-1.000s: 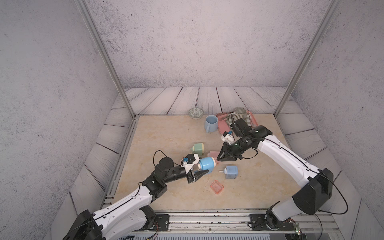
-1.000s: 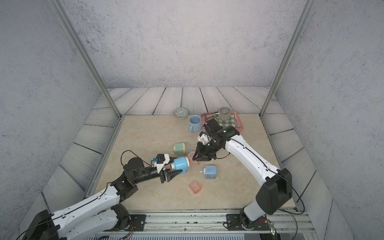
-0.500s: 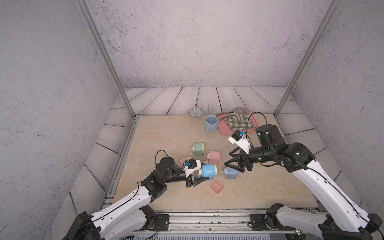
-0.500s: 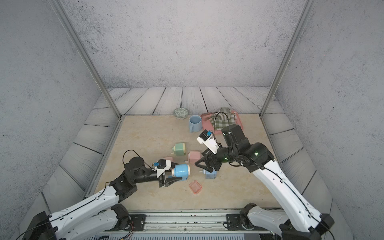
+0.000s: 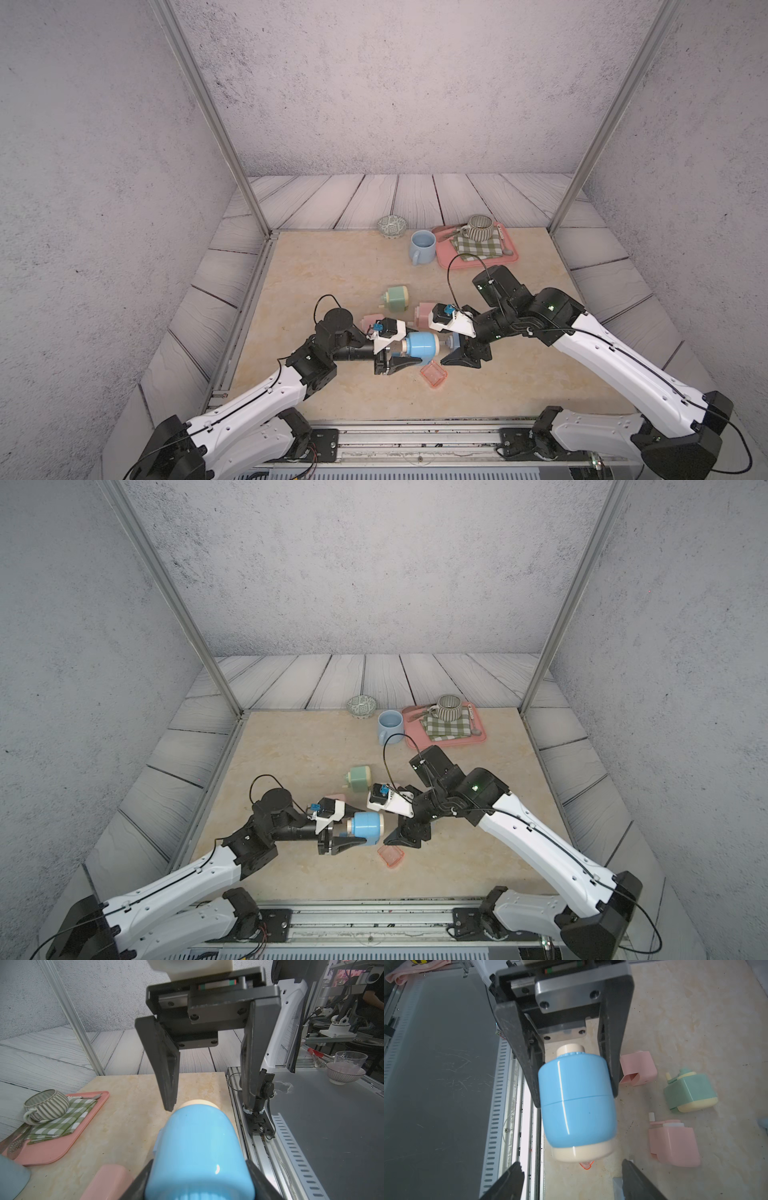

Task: Put the tray back into the pencil sharpener
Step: Place the pencil sharpener at the center of the board.

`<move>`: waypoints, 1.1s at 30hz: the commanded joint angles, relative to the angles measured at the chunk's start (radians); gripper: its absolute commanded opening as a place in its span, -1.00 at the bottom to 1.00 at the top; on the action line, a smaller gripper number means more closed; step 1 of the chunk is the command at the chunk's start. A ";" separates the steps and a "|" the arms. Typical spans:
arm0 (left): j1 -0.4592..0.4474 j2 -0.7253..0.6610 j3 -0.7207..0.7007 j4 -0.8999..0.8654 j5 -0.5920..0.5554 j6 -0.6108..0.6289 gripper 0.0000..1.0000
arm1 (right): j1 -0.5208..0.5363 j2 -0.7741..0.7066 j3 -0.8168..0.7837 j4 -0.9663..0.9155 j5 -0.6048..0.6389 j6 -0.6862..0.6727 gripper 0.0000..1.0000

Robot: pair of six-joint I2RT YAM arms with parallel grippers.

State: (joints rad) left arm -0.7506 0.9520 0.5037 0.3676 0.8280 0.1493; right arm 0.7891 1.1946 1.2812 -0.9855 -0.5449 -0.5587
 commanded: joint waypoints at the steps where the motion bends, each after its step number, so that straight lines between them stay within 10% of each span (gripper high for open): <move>1: -0.010 0.003 0.039 0.046 0.023 -0.016 -1.00 | 0.037 0.015 -0.005 0.029 0.025 -0.030 0.53; 15: -0.016 0.039 0.052 0.074 0.001 -0.076 -1.00 | 0.094 0.068 -0.023 0.111 0.019 -0.004 0.31; 23: -0.016 0.032 0.049 0.044 -0.051 -0.091 -0.97 | 0.096 0.085 -0.016 0.089 0.011 -0.007 -0.25; 26: -0.016 0.009 0.037 0.006 -0.093 -0.088 -0.40 | 0.096 0.085 -0.019 0.085 0.011 0.000 -0.38; 29: -0.013 -0.042 0.010 -0.018 -0.129 -0.083 0.98 | 0.095 0.076 -0.035 0.098 0.020 0.026 -0.45; 33: -0.004 -0.144 -0.029 -0.087 -0.168 -0.062 0.97 | 0.068 0.055 -0.089 0.150 0.034 0.095 -0.49</move>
State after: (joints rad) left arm -0.7609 0.8669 0.5011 0.3275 0.7151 0.0784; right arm 0.8722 1.2713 1.2209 -0.8639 -0.5022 -0.5232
